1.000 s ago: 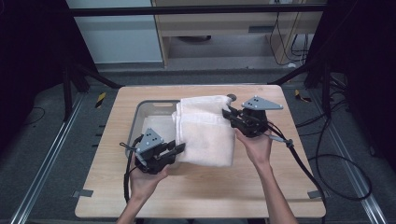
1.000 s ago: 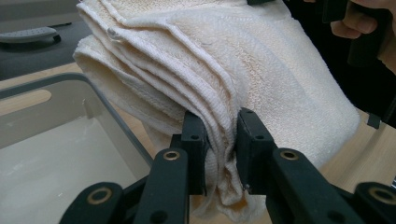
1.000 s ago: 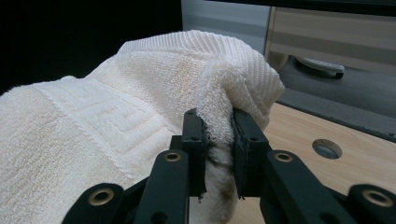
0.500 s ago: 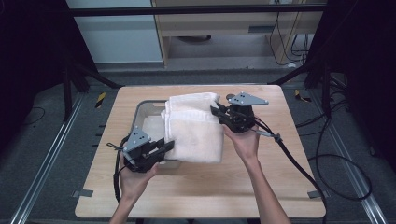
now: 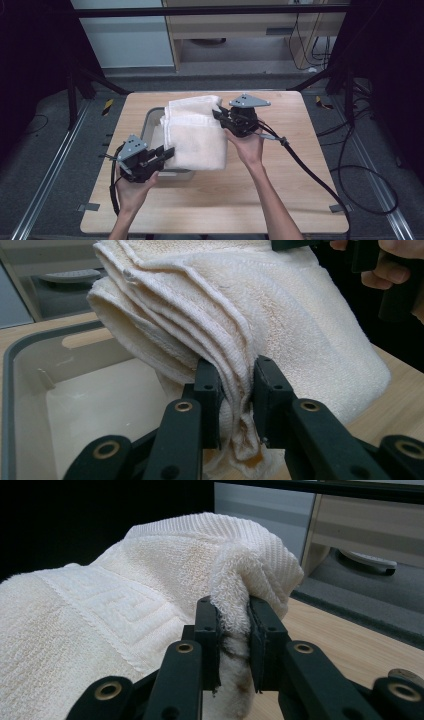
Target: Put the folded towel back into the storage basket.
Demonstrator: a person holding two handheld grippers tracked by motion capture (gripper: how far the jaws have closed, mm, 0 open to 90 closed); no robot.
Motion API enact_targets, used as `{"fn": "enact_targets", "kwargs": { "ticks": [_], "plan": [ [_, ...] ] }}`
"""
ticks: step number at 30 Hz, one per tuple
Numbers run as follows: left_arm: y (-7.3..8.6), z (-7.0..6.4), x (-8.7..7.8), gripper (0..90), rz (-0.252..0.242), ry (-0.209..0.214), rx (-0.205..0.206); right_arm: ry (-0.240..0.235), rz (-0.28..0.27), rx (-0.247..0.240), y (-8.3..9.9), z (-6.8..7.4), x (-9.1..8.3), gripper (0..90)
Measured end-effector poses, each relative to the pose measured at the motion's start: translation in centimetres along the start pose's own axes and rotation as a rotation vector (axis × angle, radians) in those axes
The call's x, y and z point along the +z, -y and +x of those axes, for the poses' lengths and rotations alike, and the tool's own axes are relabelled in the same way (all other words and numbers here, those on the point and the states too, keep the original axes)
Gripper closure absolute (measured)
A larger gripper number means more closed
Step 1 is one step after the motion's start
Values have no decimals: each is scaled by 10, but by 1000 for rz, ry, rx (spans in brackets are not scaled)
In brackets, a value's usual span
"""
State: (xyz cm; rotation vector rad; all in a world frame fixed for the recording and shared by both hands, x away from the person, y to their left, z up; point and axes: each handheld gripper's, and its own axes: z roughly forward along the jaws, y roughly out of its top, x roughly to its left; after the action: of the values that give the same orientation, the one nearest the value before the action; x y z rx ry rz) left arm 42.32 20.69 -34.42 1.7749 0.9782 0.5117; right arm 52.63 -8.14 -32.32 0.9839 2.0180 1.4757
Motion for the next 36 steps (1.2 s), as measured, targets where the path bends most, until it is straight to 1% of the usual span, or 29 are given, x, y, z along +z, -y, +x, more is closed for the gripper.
{"fn": "enact_targets", "kwargs": {
  "ticks": [3, 7, 8, 9, 14, 15, 20, 23, 26, 30, 34, 36],
  "plan": [
    [0, 3, -2, 744, -3, -8, -5, -4, 2, -3, -2, 2, 4, 771],
    [0, 9, -5, 744, -9, -26, -12, -14, -1, 0, -5, 6, 13, 771],
    [0, 10, -6, 744, -10, -31, -14, -14, 2, -7, -6, 8, 17, 771],
    [0, 12, -7, 744, -12, -35, -18, -14, 2, -7, -6, 8, 17, 771],
    [1, 21, -10, 745, -18, -50, -33, -28, 0, -3, -10, 13, 29, 771],
    [1, 22, -11, 745, -19, -53, -36, -28, 0, -3, -10, 13, 29, 771],
    [2, 29, -12, 745, -23, -66, -47, -31, 1, -11, -13, 17, 40, 770],
    [2, 33, -13, 745, -25, -73, -57, -33, 0, -13, -14, 18, 43, 770],
    [2, 37, -14, 744, -25, -80, -64, -38, 0, -8, -15, 20, 47, 770],
    [3, 43, -15, 745, -27, -93, -75, -41, -1, -12, -16, 22, 56, 770],
    [4, 48, -15, 745, -23, -101, -83, -45, 3, -15, -16, 24, 61, 770],
    [4, 50, -14, 745, -21, -108, -83, -49, 1, -8, -16, 23, 64, 770]
  ]
}}
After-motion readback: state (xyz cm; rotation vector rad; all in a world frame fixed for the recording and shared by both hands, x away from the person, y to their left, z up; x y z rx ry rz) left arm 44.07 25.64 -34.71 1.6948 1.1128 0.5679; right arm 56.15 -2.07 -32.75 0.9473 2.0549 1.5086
